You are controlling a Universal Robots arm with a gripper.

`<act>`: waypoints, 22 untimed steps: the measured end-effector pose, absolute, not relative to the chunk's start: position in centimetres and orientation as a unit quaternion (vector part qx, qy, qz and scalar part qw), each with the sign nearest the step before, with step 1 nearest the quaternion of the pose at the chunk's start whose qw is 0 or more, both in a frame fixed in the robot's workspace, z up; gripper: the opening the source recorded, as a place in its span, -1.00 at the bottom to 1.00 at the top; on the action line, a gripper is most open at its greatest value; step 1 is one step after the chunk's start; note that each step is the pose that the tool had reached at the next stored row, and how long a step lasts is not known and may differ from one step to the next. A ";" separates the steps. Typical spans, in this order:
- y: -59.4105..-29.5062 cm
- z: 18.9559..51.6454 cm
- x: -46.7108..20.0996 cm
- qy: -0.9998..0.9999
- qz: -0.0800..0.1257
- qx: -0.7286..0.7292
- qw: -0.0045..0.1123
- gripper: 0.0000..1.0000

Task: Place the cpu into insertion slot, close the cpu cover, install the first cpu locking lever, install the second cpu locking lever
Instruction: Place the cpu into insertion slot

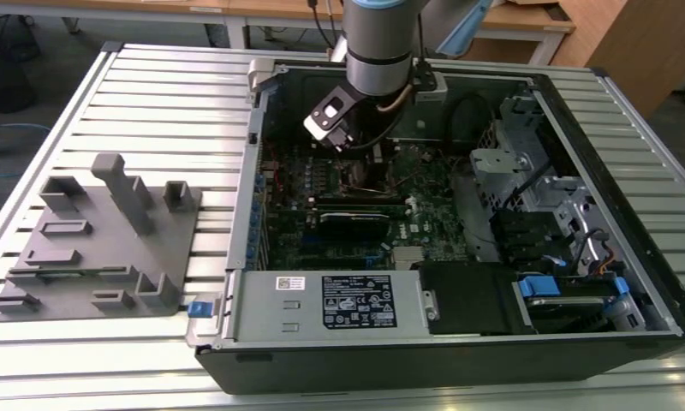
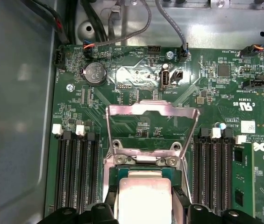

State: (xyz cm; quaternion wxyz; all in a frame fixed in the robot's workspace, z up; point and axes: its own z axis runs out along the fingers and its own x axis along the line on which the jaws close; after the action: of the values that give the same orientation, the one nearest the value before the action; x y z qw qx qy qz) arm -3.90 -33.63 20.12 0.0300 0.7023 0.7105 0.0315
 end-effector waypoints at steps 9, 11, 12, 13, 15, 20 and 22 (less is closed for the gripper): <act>-33.5 19.8 -4.1 0.711 0.031 0.702 0.030 0.08; -33.5 19.8 -4.2 0.711 0.031 0.702 0.030 0.08; -33.5 19.8 -4.2 0.710 0.031 0.702 0.030 0.08; -33.5 19.7 -4.2 0.710 0.031 0.702 0.030 0.08; -33.5 19.7 -4.2 0.711 0.031 0.702 0.030 0.08; -33.6 19.6 -4.3 0.710 0.031 0.702 0.030 0.08; -33.6 19.6 -4.3 0.711 0.031 0.702 0.030 0.08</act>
State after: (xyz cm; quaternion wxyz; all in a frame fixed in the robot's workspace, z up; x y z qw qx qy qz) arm -4.29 -33.62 19.61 0.0304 0.7023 0.7105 0.0312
